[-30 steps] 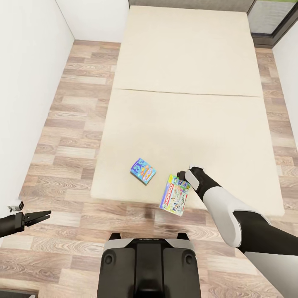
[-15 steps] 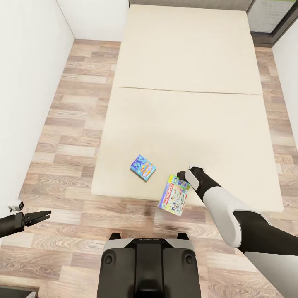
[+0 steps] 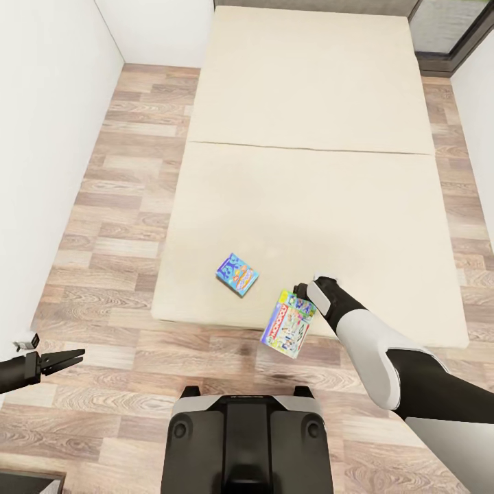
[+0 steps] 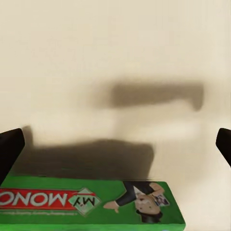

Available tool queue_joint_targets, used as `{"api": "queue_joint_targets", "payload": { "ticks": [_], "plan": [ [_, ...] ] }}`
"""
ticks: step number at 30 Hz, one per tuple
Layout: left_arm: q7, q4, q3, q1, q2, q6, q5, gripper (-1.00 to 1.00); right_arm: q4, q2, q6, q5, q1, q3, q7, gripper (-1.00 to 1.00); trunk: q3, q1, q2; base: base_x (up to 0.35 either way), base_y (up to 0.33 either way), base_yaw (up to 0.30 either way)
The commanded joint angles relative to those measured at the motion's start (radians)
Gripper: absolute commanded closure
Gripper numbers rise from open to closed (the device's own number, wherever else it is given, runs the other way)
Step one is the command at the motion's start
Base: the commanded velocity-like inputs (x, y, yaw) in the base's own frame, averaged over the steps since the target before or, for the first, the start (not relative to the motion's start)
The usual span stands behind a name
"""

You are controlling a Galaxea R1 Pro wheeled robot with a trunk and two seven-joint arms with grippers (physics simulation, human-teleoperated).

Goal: Put all the toys in the child's room - the three board games (two on the bed and one on the table), the two jigsaw puzzles on the table, and the tennis ball on the table - inside the toy box on the table in the child's room.

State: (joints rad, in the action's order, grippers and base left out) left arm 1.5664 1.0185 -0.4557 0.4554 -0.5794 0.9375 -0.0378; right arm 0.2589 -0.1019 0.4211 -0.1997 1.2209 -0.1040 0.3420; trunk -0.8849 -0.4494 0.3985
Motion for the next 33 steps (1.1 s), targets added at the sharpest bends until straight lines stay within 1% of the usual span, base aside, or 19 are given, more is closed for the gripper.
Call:
{"api": "queue_joint_targets", "payload": {
  "ticks": [1,20,23,28,33],
  "plan": [
    [0.004,0.000,0.000,0.000,0.000,0.011,0.001,-1.00,0.002,-0.001,0.004,-0.003,0.000,-0.006,0.005,-1.00,-0.001,-0.001,0.002,-0.003,0.000,0.000],
    [0.004,0.000,-0.001,0.000,0.000,0.011,0.001,-1.00,0.015,0.002,0.003,-0.003,0.000,-0.007,0.005,-1.00,-0.001,-0.001,0.002,0.000,0.000,0.000],
    [0.004,0.000,0.000,0.000,0.000,0.011,0.001,-1.00,0.035,0.003,0.004,-0.005,0.000,-0.010,0.005,-1.00,-0.001,-0.001,0.002,0.000,0.000,0.000],
    [0.004,0.000,-0.001,0.000,0.000,0.011,0.001,-1.00,0.103,0.013,0.007,-0.016,0.000,-0.014,0.006,-1.00,-0.001,-0.001,0.002,0.000,0.000,0.000],
    [0.004,0.000,0.000,0.000,0.000,0.011,0.001,-1.00,0.139,0.017,0.011,-0.018,-0.001,-0.017,0.006,-1.00,-0.001,-0.001,0.002,0.000,0.000,0.000]
  ]
}}
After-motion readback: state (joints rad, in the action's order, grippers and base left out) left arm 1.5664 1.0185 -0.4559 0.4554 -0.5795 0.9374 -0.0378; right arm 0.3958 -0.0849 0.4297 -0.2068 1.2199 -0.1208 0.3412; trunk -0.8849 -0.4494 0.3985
